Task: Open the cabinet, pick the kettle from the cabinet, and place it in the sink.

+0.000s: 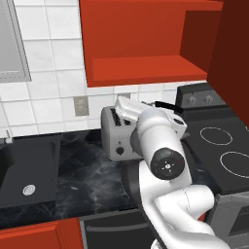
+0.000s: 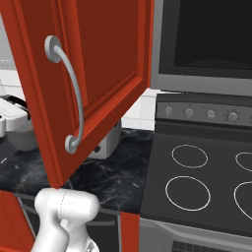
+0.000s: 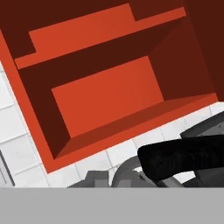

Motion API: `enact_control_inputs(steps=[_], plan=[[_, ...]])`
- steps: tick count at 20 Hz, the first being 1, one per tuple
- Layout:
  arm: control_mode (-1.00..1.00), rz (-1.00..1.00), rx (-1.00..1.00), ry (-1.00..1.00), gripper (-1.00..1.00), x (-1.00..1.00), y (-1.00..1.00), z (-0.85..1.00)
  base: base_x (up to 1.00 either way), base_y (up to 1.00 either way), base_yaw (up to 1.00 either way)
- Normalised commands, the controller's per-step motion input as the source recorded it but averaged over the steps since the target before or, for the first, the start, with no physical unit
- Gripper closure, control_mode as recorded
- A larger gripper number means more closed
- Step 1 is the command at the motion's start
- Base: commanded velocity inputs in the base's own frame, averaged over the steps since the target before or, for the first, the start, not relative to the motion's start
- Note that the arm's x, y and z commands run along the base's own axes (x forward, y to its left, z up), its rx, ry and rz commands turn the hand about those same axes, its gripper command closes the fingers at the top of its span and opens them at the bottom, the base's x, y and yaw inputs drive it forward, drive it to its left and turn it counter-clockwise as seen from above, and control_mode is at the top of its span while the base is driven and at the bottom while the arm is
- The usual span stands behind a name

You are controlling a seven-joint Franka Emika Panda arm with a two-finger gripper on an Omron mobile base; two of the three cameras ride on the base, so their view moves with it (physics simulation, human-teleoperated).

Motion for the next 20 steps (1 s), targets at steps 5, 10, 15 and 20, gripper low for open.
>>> enact_control_inputs(steps=[5, 10, 15, 20], plan=[[-1.0, 0.0, -0.06, -0.1, 1.0, -0.54, 0.04, -0.01, 0.0, 0.0, 0.0], [-1.0, 0.0, -0.05, -0.08, 1.0, -0.51, 0.03, -0.01, 0.0, 0.0, 0.0], [-1.0, 0.01, -0.09, 0.0, 1.0, -0.23, 0.07, -0.09, 0.0, 0.0, 0.0], [-1.0, 0.01, -0.07, -0.15, 1.0, -0.05, 0.04, -0.2, 0.0, 0.0, 0.0]])
